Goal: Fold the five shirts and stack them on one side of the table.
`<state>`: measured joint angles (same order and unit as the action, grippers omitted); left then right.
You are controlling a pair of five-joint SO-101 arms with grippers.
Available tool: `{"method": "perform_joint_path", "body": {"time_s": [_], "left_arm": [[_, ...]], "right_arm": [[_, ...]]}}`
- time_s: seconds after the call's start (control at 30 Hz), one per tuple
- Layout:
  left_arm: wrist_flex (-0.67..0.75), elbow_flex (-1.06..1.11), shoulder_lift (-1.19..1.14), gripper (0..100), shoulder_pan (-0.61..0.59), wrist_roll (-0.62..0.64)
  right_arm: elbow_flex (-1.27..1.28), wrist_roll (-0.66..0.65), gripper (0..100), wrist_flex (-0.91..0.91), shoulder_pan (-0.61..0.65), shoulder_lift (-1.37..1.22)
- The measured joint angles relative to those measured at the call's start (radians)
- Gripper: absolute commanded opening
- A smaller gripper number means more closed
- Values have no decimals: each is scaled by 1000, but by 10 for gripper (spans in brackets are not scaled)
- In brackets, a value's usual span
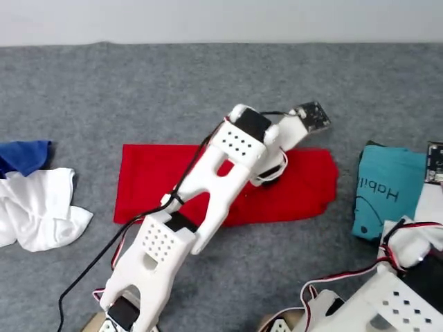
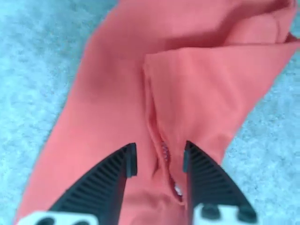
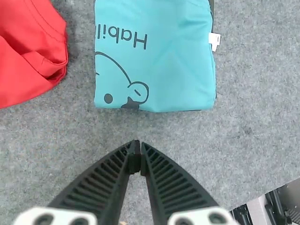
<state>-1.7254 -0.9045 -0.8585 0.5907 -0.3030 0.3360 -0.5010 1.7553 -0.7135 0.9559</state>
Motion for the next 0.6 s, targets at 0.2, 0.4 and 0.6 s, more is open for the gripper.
{"method": "perform_joint_path", "body": {"time_s": [0.2, 0.4, 0.6], "left_arm": [[49, 34, -124, 166, -6, 5], [6, -2, -132, 143, 28, 5], [2, 17, -75, 141, 94, 18]], "right_arm": [[0, 0, 13, 0, 0, 0], [0, 0, 14, 0, 0, 0], [0, 0, 14, 0, 0, 0]]}}
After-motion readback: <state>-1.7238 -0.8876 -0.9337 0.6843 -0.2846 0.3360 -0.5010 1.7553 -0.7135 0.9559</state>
